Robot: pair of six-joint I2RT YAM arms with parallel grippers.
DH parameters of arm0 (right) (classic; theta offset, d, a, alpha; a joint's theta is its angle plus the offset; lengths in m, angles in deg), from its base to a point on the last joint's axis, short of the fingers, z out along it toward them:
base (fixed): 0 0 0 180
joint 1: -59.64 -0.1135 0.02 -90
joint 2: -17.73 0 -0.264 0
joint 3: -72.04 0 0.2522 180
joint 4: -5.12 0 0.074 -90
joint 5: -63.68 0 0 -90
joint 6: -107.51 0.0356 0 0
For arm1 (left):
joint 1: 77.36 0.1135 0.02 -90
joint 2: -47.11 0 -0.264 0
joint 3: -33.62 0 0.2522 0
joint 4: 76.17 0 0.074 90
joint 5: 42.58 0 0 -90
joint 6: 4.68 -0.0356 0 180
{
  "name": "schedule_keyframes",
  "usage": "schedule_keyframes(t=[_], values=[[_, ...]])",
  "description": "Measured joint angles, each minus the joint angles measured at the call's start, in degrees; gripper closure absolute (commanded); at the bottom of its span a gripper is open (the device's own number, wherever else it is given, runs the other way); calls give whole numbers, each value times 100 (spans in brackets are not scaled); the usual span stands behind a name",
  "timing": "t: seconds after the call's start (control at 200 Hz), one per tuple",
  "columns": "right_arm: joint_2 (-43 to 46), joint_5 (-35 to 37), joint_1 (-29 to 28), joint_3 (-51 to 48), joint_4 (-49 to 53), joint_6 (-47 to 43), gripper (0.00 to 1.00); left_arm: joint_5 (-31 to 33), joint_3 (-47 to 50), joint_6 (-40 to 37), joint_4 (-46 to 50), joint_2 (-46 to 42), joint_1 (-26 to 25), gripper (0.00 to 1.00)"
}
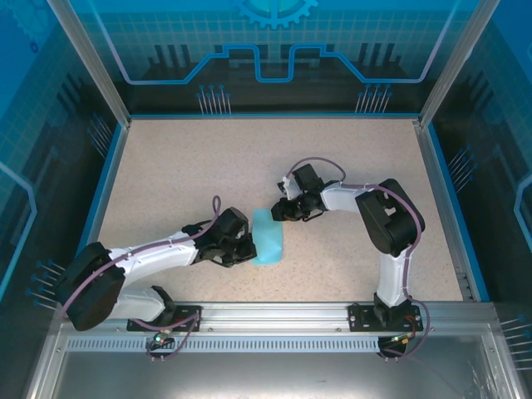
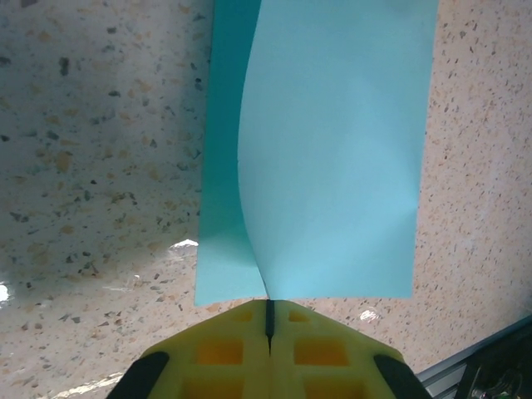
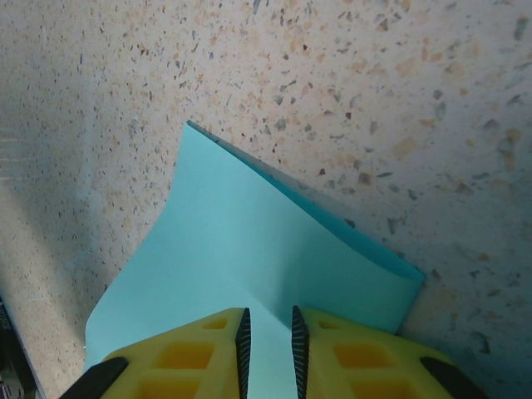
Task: Fold a paper plane with a square sheet of paper (pick it up from the middle)
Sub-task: Fold the triangle a second time at the center of the table.
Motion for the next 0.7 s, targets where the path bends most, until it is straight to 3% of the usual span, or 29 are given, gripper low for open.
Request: schedule_keyframes(t=[0.7], values=[[1132, 2, -28, -796, 125, 0, 74, -181, -817, -402, 214, 739, 0, 98]])
